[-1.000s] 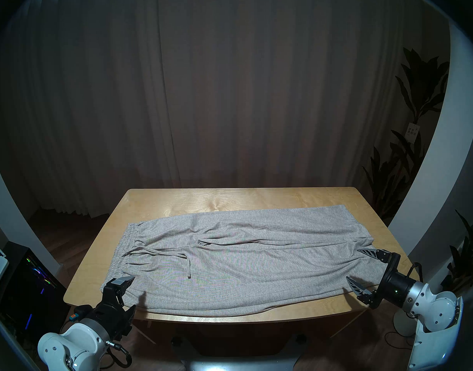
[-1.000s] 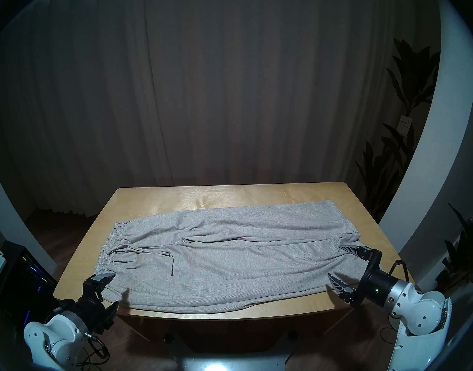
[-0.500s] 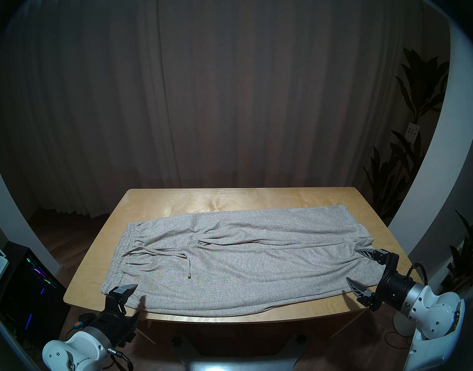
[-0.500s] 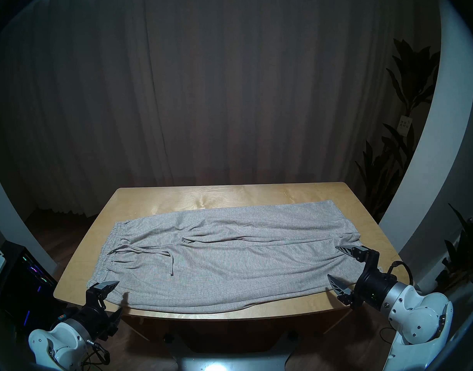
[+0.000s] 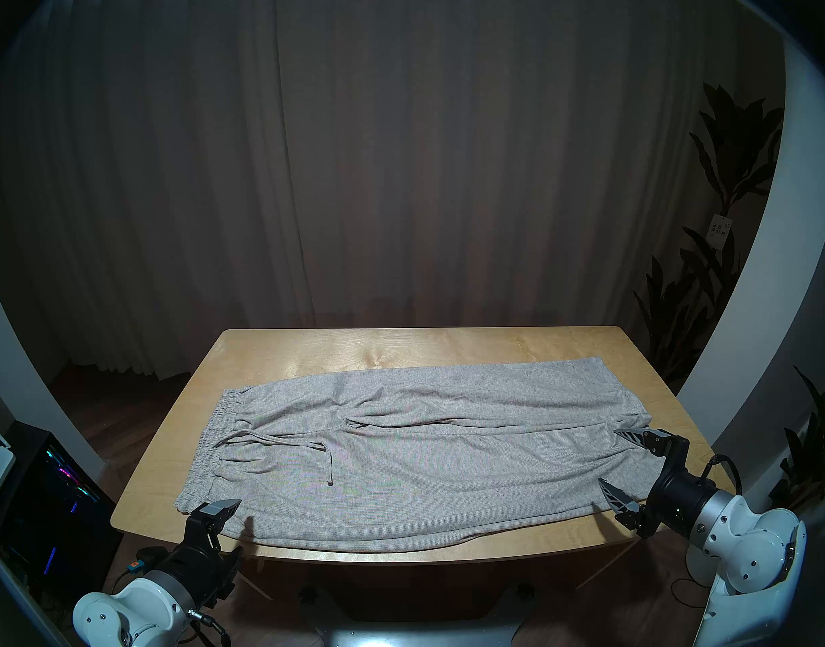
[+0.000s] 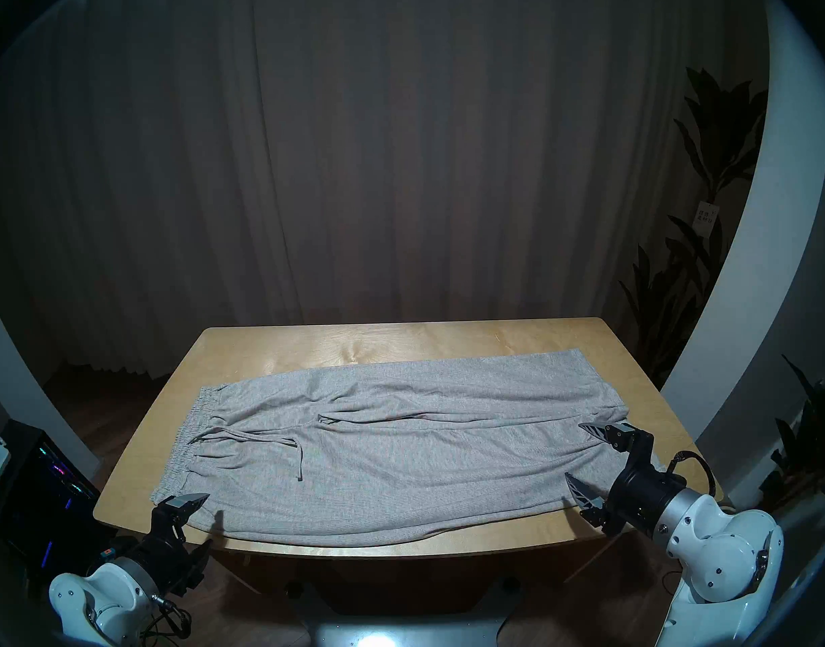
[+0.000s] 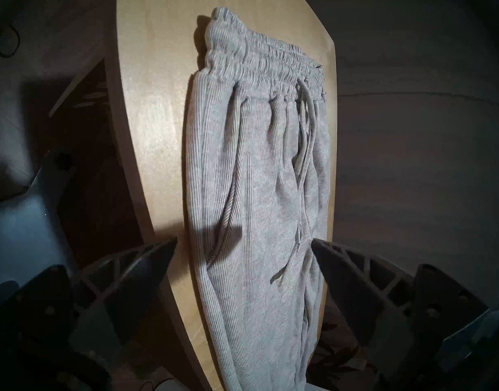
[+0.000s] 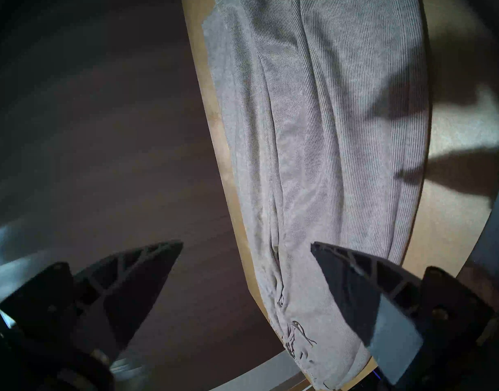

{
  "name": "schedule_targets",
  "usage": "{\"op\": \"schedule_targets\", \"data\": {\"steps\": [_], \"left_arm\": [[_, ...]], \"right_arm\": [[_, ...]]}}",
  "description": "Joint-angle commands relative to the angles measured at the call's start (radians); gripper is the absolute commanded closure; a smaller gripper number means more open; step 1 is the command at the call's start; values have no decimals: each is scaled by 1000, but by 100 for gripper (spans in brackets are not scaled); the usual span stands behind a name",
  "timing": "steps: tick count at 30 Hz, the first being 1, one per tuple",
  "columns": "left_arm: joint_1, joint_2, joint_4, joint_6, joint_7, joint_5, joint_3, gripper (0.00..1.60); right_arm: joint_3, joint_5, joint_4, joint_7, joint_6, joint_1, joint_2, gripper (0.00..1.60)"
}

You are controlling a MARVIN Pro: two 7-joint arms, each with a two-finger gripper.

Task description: Fold the pants in half lengthwise, then in half again, and set them down flat

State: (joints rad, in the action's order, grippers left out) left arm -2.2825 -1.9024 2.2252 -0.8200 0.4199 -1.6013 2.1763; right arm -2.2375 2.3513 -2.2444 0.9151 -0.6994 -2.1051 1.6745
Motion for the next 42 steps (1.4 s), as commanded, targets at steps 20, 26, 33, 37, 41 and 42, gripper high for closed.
{"op": "schedule_targets", "data": {"steps": [20,26,33,37,41,42], "left_arm": [[85,39,-16,-21,94,8,-53,0],[96,45,-24,-25,113,-4,-57,0],[108,53,-23,-27,129,-5,-63,0],[116,59,-24,-26,146,-10,-66,0],[128,67,-32,-23,176,-19,-71,0],[131,68,-33,-23,182,-21,-72,0]], "right_arm": [[-6,-91,47,-38,-5,2,25,0],[-11,-156,85,-94,-38,22,32,0],[-17,-205,129,-145,-62,58,19,0],[-17,-235,151,-174,-78,60,26,0],[-18,-272,173,-204,-96,53,32,0],[-19,-280,183,-214,-103,52,34,0]]}}
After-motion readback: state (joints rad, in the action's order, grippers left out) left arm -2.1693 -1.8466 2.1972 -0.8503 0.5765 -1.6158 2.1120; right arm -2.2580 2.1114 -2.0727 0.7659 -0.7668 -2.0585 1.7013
